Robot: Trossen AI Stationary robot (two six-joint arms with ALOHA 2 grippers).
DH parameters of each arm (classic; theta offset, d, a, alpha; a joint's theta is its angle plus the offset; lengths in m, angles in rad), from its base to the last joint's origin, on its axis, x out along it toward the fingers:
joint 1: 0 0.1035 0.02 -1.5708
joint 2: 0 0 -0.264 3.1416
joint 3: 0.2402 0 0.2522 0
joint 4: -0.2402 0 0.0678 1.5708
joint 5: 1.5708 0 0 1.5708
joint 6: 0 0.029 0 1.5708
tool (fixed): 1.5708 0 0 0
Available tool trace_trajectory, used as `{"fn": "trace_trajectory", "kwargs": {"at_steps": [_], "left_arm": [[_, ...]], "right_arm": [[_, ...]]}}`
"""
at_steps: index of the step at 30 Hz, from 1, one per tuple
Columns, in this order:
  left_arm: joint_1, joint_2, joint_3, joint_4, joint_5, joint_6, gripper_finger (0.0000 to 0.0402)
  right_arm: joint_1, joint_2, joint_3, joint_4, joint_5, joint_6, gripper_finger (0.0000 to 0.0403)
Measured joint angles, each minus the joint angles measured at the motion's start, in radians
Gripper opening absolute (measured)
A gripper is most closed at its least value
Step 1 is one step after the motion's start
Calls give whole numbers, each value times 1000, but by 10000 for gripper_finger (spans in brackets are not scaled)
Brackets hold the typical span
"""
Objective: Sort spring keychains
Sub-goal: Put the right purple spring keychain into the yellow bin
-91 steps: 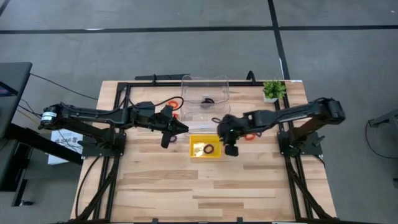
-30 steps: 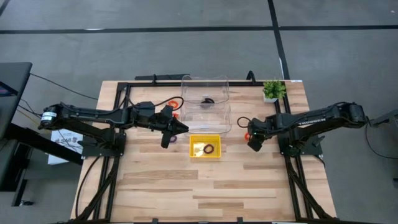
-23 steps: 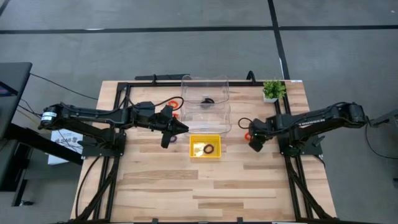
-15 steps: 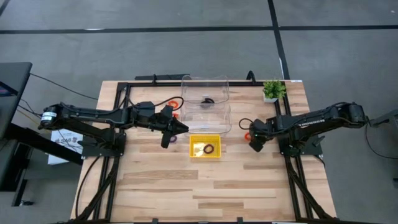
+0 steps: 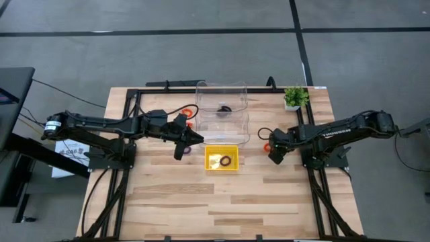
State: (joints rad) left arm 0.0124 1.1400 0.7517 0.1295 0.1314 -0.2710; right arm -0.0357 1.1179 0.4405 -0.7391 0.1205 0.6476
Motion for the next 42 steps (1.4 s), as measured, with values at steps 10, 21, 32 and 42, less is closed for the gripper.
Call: {"fn": "trace_trajectory", "kwargs": {"at_steps": [10, 21, 32, 42], "left_arm": [[0, 0, 0, 0, 0, 0, 53], [-4, 0, 0, -1, 0, 0, 53], [-13, 0, 0, 1, 0, -3, 53], [-13, -6, 0, 6, 0, -25, 53]], "right_arm": [[4, -4, -46, 15, -82, 68, 6], [97, 2, 6, 14, -129, 98, 3], [147, 1, 50, 14, -17, 34, 3], [20, 1, 51, 14, 63, 107, 1]]}}
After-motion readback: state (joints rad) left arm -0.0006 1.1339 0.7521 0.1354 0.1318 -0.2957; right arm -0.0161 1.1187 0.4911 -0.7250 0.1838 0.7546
